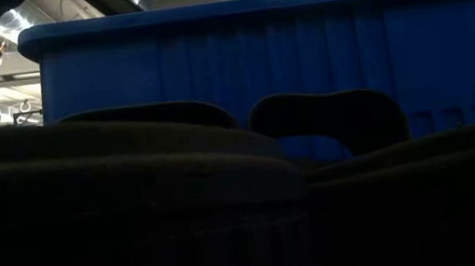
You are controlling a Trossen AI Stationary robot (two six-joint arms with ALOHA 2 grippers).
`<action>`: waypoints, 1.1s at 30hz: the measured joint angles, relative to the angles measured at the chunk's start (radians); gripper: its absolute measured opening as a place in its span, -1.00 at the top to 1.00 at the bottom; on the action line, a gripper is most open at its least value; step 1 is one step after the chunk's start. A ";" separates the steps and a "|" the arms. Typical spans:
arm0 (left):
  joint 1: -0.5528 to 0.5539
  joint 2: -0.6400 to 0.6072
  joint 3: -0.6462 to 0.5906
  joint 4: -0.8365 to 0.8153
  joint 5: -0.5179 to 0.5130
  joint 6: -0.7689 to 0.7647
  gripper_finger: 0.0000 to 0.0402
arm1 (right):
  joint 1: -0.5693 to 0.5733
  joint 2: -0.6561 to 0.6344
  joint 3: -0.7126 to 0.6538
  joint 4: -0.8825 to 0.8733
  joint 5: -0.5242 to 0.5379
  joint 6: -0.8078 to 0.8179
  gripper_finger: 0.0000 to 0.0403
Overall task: Pick and place slides into bin
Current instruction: Put the black slipper into the blue bin
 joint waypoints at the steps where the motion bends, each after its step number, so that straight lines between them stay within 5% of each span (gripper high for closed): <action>1: 0.000 0.000 0.000 0.000 0.000 0.000 0.18 | 0.000 0.000 0.000 0.000 0.000 0.000 -0.41; 13: -0.005 -0.001 0.000 0.004 -0.042 -0.027 -0.46 | 0.000 0.000 0.000 0.000 0.000 0.001 -0.41; 26: -0.042 -0.035 0.002 -0.029 -0.067 -0.028 -0.50 | 0.000 0.000 0.000 0.000 0.000 0.000 -0.41; 33: -0.062 -0.062 0.009 -0.156 -0.031 -0.156 -0.50 | 0.000 0.000 0.000 -0.005 0.000 -0.001 -0.41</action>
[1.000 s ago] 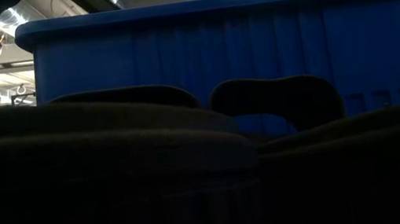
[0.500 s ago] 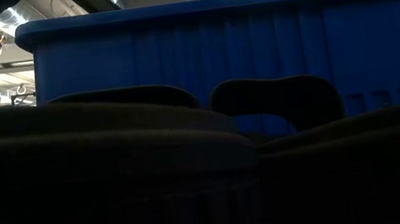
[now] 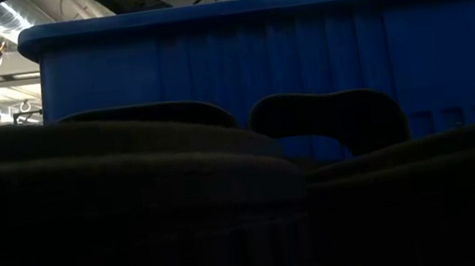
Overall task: Pick and place slides into bin
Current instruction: Put the black slipper into the blue bin
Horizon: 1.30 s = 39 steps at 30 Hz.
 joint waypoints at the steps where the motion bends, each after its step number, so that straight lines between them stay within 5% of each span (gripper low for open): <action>1: -0.007 -0.005 -0.002 -0.028 0.001 -0.019 -0.50 | 0.000 0.000 0.000 -0.001 0.000 0.000 -0.41; 15: -0.128 -0.261 -0.001 -0.110 0.009 -0.253 -0.50 | 0.000 0.000 0.000 -0.010 0.000 -0.004 -0.41; 28: -0.424 -0.663 0.001 -0.001 0.522 -0.369 -0.49 | 0.000 0.000 0.000 -0.010 -0.001 -0.029 -0.41; 32: -0.608 -0.669 0.001 0.031 0.480 -0.372 -0.49 | 0.000 0.000 0.000 -0.010 -0.001 -0.028 -0.41; 39: -0.897 -0.567 0.001 0.077 0.193 -0.539 -0.49 | 0.000 0.000 0.000 -0.011 -0.003 -0.026 -0.41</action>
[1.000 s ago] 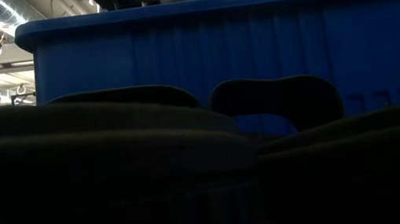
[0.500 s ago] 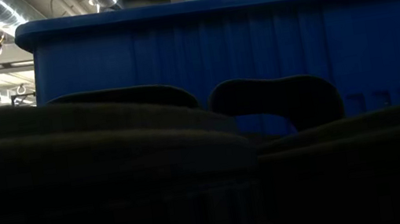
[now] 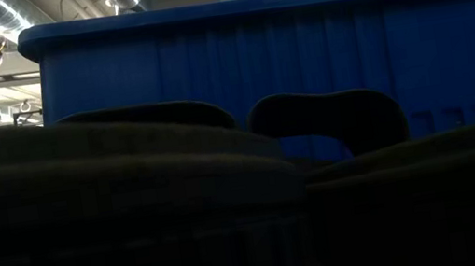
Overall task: Pick and place slides into bin
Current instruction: Put the black slipper into the blue bin
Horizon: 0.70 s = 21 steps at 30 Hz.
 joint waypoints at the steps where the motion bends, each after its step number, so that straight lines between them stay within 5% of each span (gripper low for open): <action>1: -0.034 0.025 0.000 0.005 -0.052 -0.026 -0.49 | 0.000 0.000 0.000 -0.002 0.000 0.000 -0.41; 8: -0.152 0.234 -0.001 0.009 -0.220 -0.295 -0.49 | 0.000 0.000 0.000 -0.011 -0.001 0.000 -0.41; 14: -0.165 0.399 -0.001 0.002 -0.211 -0.478 -0.49 | 0.000 0.000 0.000 -0.056 -0.001 0.012 -0.41; 21: -0.124 0.479 -0.001 -0.026 -0.085 -0.538 -0.49 | 0.000 0.000 0.000 -0.088 -0.049 0.057 -0.41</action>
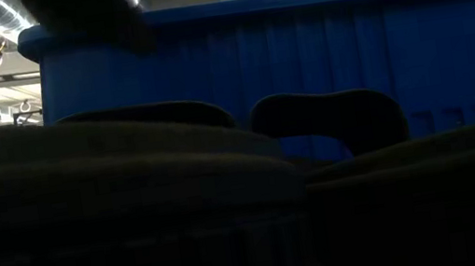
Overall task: Pick and place slides into bin
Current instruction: Put the black slipper into the blue bin
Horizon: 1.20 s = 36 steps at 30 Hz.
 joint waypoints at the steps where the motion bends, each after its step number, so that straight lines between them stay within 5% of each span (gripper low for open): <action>1: 0.007 0.005 0.000 -0.023 0.003 -0.007 -0.49 | 0.000 0.000 0.000 -0.003 -0.007 0.001 -0.41; 24: 0.063 0.100 0.058 -0.349 0.020 -0.051 -0.49 | 0.000 0.000 0.000 -0.024 -0.032 0.056 -0.41; 36: 0.070 0.101 0.058 -0.333 0.027 -0.050 -0.49 | 0.000 0.000 0.000 -0.024 -0.031 0.052 -0.41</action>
